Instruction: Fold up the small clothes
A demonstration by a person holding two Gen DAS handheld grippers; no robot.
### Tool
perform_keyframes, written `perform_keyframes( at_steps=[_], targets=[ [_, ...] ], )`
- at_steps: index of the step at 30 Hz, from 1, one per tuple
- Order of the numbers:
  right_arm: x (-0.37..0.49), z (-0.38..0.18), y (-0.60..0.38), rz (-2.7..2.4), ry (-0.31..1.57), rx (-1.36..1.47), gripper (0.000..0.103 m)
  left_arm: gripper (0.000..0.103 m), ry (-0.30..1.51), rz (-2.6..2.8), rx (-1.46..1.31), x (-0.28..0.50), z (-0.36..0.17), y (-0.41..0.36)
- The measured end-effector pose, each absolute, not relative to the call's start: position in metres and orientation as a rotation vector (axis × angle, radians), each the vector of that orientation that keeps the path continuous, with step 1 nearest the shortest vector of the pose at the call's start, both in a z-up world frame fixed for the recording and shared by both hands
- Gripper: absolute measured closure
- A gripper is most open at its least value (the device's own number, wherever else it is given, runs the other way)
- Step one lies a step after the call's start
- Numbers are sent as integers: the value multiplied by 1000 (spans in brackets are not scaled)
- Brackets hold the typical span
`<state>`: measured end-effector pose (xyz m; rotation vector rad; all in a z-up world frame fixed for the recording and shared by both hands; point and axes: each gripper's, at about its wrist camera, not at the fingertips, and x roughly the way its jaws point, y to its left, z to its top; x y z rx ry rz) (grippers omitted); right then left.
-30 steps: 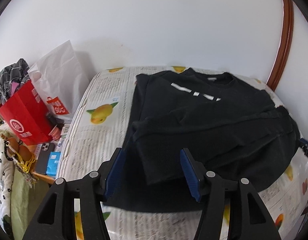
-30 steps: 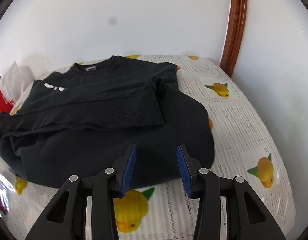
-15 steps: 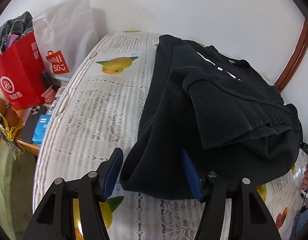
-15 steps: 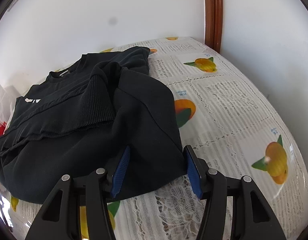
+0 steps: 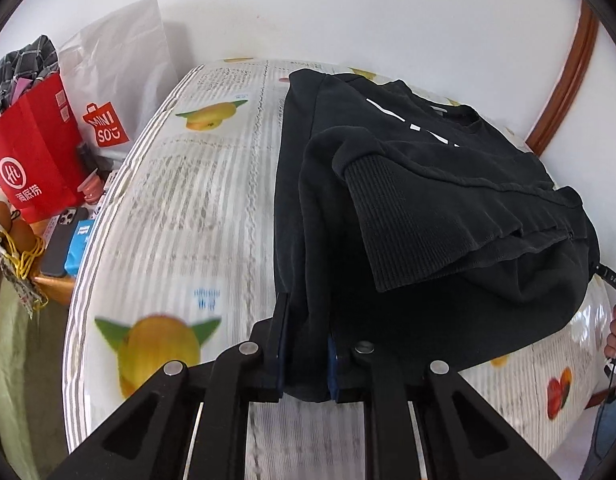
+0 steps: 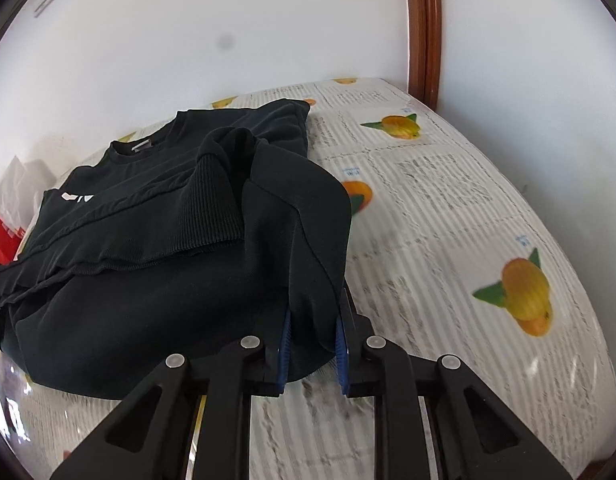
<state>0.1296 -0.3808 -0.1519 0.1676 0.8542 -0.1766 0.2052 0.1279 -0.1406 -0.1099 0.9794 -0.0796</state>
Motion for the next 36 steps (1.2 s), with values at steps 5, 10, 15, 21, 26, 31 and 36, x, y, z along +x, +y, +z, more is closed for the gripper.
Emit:
perform_keyframes(
  at_steps=[5,10,15,21,26,31,36],
  targets=[
    [101,-150,-380,-194,868,118,85,88,980,-87,-96,171,-141,121],
    [81,-147,-377,-214,892,63,78,84,981,-75,-77,154,-142,117],
    [66,-122,-367,-225,839,59,72,73,940,-57,-81,146,-120,120],
    [76,-101,-326,-58,767,63,72,66,860,-109,-98,144,-91,111],
    [106,-139,-299,18,892,57,89,66,891,-211,-121,140,-100,98],
    [114,-162,-300,7,921,66,90,71,937,-310,-84,135,-112,77],
    [116,-161,-300,5,929,78,90,71,964,-307,-12,155,-128,50]
  ],
)
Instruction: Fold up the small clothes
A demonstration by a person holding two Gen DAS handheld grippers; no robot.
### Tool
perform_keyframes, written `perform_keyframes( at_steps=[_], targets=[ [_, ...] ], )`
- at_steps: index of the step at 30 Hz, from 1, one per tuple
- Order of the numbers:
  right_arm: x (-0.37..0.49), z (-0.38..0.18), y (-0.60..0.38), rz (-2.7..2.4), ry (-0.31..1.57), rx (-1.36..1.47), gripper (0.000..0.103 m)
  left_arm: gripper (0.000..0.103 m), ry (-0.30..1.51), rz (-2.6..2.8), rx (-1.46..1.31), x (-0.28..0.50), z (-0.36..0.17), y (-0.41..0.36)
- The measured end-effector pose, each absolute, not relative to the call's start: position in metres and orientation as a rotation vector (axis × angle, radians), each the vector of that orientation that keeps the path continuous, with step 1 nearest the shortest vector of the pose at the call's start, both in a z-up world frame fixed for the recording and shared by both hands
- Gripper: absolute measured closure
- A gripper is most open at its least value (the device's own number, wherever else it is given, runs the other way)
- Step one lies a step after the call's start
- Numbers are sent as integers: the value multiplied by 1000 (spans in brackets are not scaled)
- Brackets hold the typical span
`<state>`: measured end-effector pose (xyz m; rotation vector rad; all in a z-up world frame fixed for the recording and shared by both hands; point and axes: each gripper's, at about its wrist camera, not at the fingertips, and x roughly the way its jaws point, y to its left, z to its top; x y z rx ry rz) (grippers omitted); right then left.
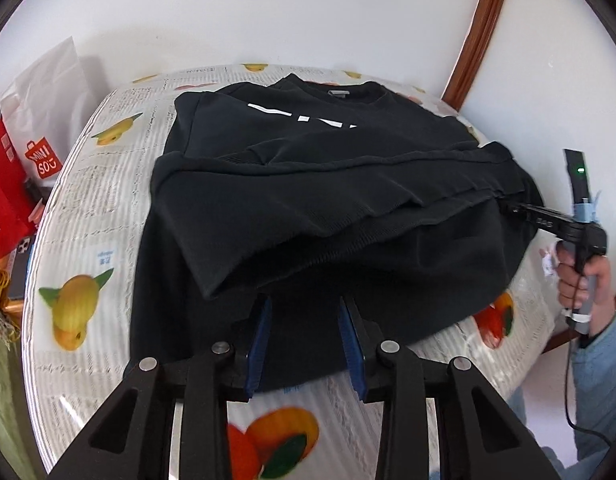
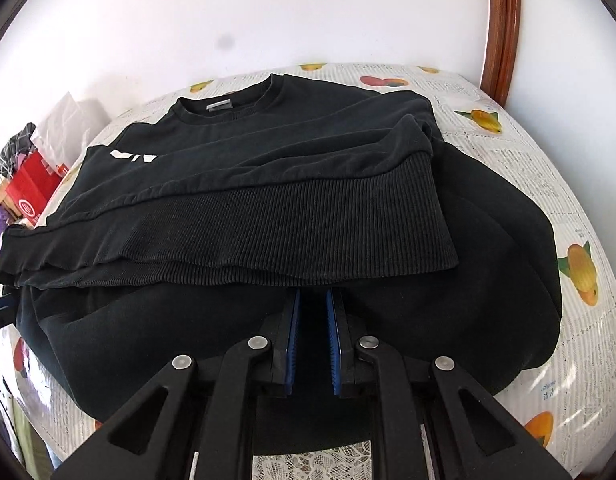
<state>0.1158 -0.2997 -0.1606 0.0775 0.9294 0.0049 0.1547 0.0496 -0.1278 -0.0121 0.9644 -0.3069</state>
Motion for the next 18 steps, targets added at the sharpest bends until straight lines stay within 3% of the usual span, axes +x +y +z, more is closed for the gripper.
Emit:
perform_keyframes(
  at_steps=[9,18],
  targets=[
    [130,-157,-300,-6,998,80,91,71,935,-257,44,185,-129,36],
    [164,-134,-308,0,892,133,91,71,889,-220,-30,213,-104,71]
  ],
)
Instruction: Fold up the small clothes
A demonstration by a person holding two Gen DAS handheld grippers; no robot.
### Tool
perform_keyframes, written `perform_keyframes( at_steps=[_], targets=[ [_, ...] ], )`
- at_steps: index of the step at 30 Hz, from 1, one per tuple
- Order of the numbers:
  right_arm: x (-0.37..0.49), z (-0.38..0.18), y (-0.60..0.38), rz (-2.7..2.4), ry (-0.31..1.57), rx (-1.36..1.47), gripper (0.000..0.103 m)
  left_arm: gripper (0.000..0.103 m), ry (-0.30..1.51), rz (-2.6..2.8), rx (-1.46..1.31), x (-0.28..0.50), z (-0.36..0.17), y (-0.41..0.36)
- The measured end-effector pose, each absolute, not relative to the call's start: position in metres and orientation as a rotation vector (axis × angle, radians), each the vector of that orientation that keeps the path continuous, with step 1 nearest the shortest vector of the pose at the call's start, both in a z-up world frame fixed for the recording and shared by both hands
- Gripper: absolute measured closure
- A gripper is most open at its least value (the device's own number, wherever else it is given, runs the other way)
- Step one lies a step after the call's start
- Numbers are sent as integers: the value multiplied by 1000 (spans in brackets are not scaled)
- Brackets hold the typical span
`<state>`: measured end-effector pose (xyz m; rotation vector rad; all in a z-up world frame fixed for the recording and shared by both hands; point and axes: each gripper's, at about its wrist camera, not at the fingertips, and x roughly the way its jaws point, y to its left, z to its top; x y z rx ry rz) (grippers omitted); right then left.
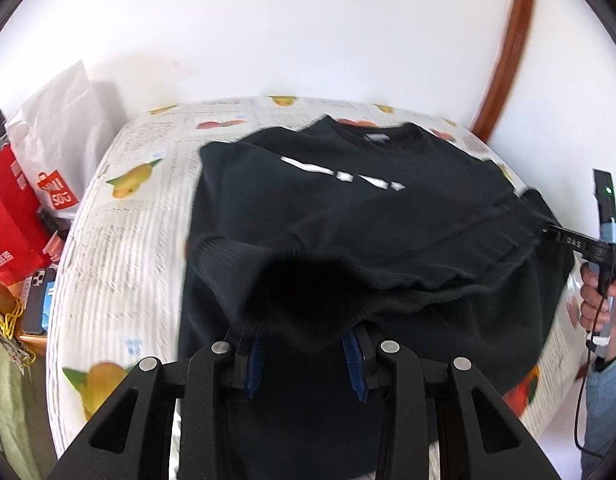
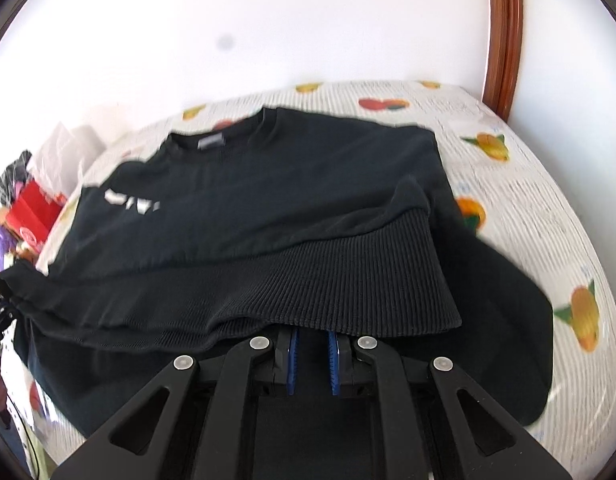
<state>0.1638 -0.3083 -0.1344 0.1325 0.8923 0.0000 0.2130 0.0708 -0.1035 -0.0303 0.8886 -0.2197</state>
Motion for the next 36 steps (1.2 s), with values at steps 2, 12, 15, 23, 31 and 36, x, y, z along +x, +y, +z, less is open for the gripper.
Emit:
perform_keyframes(
  at_steps=[2,12,15,23,31,36],
  targets=[
    [175,-130,-310,-11,861,141,91,71,885,-211,-55,225,-104,77],
    [233,-127,-325,-64,846,143,90,68,875,-150,-42,274,-107,85],
    [231,-119,-328,-127,805,51,71,53,867,-136,-29,279,-106,91],
    [247,-134,-345,-58,873,63,56,55,972,-195,-47,299,-131,98],
    [281,-152,-331,24,985,28,57,87,972,-184,-10,289,-125,93],
    [263,-132,-325,47,874,-35,88,92,894,-127,-17,273,-98,90]
  ],
)
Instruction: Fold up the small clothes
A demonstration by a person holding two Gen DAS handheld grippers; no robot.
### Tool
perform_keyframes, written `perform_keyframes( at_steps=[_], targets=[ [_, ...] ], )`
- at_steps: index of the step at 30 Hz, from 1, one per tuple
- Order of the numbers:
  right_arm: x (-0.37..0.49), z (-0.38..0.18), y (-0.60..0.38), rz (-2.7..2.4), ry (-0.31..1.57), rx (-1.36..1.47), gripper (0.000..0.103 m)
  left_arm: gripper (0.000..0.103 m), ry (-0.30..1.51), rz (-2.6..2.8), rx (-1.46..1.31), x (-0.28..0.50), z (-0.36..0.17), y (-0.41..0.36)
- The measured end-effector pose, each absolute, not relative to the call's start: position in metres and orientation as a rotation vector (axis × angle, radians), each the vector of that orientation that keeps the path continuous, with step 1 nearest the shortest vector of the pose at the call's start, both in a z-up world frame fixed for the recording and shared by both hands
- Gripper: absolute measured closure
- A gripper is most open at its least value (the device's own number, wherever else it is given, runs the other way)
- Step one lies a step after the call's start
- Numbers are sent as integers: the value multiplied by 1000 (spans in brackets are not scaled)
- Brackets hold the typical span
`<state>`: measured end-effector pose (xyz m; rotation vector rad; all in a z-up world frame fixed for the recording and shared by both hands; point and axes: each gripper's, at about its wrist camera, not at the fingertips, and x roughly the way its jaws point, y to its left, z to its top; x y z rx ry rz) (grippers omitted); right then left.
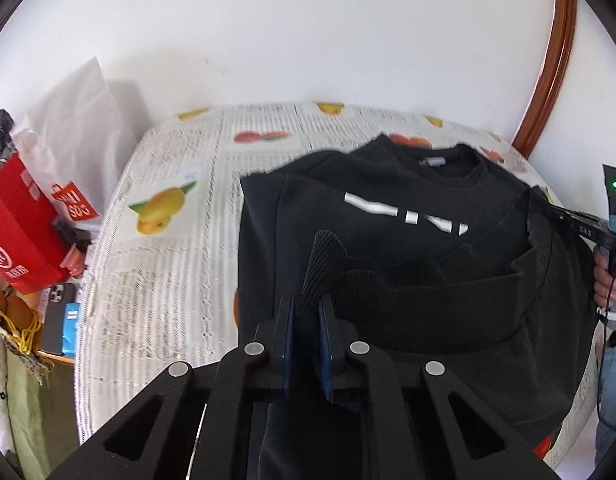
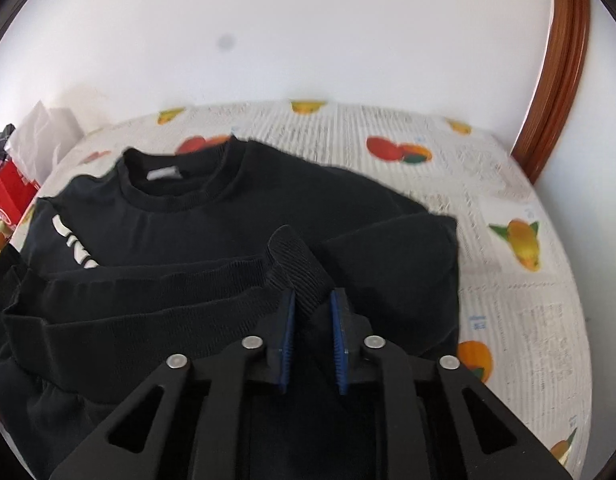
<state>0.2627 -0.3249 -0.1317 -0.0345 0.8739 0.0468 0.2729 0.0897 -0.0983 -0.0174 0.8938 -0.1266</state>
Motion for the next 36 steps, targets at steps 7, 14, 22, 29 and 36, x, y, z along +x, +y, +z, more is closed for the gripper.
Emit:
perform_keyframes(
  at_steps=[7,14,22,29,36],
  targets=[
    [233,-75,-367,53,678,160,89,92,756,-70,-63,289,-57,82],
    [252,-72,-400,-33,632,257,88,92,762,-72,-116,343,-73,75],
    [289,-128,-406,-135,768,241,88,92,875,-62,-121,380,-127,73],
    [304,-146,-404,-164,845,200,85,89,909,-63,-140,383,-142,77],
    [279,-111,-394,-173,770,125,66,66,939,-99,-121,372,-134,72]
  ],
)
